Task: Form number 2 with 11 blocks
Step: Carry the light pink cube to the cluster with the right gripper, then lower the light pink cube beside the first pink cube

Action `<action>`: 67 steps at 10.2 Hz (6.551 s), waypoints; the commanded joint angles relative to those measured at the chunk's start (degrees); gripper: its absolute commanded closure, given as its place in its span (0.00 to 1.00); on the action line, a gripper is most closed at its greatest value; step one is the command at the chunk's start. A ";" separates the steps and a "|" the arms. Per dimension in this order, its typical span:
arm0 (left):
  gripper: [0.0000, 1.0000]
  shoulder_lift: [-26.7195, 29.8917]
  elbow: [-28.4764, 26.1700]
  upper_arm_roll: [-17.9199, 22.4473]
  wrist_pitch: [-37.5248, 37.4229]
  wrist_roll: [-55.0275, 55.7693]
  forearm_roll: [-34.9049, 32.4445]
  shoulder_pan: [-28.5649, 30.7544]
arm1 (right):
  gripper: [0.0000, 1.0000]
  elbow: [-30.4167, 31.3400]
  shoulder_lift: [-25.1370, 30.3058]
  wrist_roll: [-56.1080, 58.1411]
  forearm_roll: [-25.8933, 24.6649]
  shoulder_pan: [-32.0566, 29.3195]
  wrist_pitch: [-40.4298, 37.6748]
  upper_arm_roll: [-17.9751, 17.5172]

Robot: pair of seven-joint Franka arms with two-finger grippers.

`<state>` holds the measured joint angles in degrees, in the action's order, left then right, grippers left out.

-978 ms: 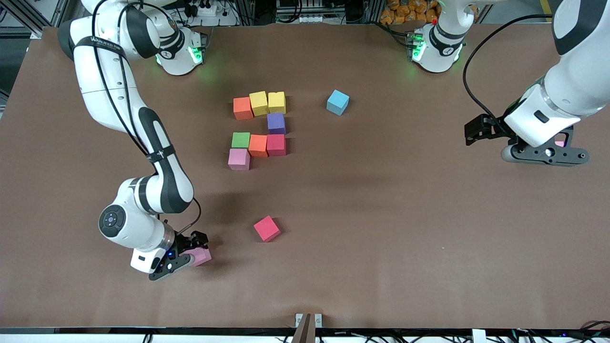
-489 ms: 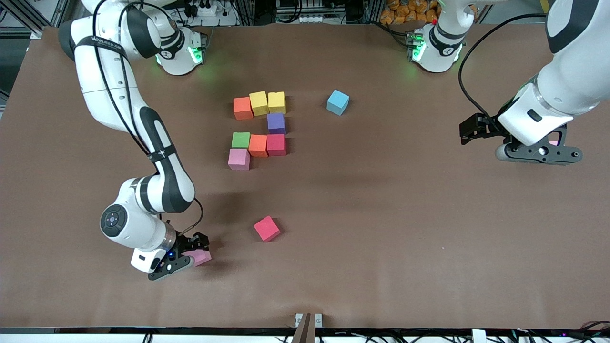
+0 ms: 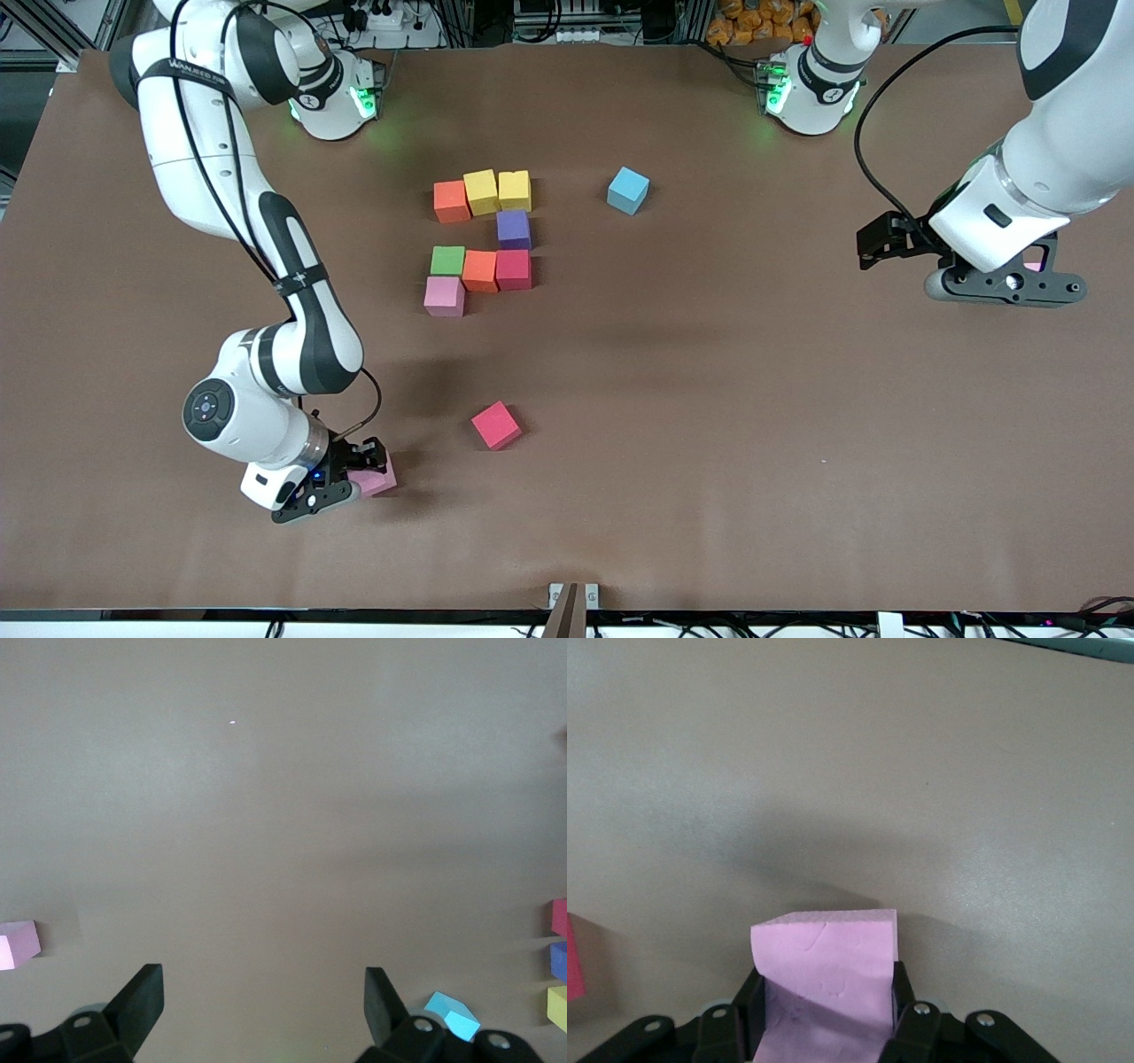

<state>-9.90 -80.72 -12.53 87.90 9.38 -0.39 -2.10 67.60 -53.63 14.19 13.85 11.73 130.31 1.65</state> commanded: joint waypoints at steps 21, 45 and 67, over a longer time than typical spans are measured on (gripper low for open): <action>0.00 0.50 0.04 -0.21 -0.28 1.17 0.30 -0.45 | 1.00 53.59 27.18 -30.72 -2.51 15.16 25.85 0.02; 0.00 0.32 0.04 -0.04 -0.19 1.08 0.48 -0.36 | 1.00 60.90 31.48 -35.20 -2.25 17.62 26.13 -1.12; 0.00 0.32 0.04 -0.04 -0.10 1.08 0.65 -0.45 | 0.00 60.46 31.22 -35.29 -6.29 16.22 25.34 -1.56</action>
<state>-9.89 -80.71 -12.67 87.90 9.38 -0.39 -2.30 126.60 -23.04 -19.64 8.57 28.65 155.73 0.47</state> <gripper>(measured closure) 0.000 0.260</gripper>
